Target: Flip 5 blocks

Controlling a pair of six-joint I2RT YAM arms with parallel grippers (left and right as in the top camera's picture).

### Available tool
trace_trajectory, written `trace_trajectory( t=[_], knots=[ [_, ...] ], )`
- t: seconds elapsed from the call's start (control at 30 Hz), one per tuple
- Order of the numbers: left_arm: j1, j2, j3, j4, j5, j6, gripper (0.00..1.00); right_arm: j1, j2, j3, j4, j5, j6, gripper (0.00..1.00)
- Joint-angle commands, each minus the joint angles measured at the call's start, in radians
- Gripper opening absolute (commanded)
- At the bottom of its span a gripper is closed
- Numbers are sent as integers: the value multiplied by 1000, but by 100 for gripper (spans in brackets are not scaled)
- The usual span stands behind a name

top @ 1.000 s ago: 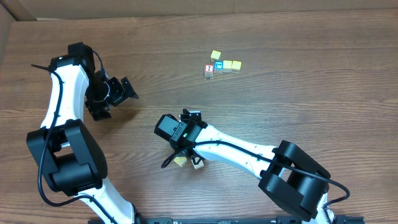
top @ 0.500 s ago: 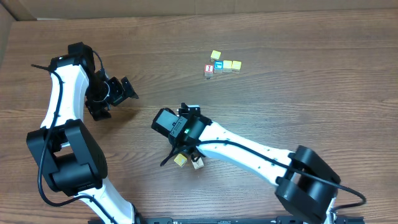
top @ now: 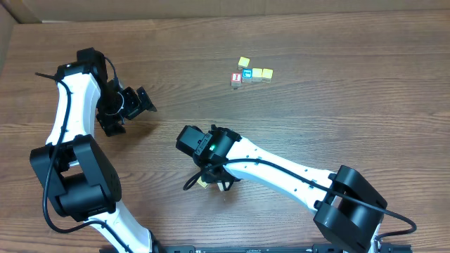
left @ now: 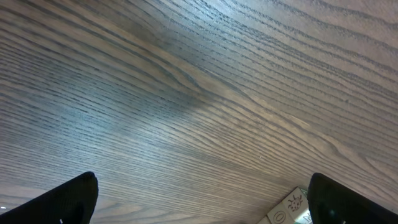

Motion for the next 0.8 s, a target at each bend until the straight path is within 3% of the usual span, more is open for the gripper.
trace_trajectory(
  t=[0.0, 0.33, 0.77],
  knots=[
    [-7, 5, 15, 1, -2, 9, 100, 17, -24, 6, 72, -29, 1, 40],
    [-7, 5, 15, 1, -2, 9, 100, 69, -18, -79, 273, 37, 194, 44],
    [-7, 5, 15, 1, -2, 9, 100, 81, -3, -160, 363, 64, 211, 43]
  ],
)
